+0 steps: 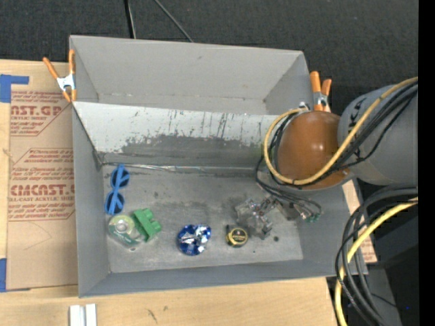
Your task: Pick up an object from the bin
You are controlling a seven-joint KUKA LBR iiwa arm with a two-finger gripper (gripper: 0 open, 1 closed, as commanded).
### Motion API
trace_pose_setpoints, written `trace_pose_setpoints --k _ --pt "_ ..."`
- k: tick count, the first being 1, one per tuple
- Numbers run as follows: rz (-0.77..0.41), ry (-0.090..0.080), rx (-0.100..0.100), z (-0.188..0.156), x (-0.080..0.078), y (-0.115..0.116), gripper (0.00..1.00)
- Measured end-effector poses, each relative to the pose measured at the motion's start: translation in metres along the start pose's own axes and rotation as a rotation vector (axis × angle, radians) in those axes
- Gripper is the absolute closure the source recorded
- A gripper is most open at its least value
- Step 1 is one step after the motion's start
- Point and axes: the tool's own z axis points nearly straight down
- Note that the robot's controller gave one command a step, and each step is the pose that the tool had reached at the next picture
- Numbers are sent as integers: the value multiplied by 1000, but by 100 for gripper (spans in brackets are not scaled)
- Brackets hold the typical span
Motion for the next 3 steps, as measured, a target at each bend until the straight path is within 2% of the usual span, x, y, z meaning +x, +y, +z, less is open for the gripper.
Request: trace_pose_setpoints --k 1,2,3 --pt "0 0 0 0 0 0 0" --pt "-208 2 -4 0 -18 77 0" --pt "16 -2 5 0 -29 -8 0"
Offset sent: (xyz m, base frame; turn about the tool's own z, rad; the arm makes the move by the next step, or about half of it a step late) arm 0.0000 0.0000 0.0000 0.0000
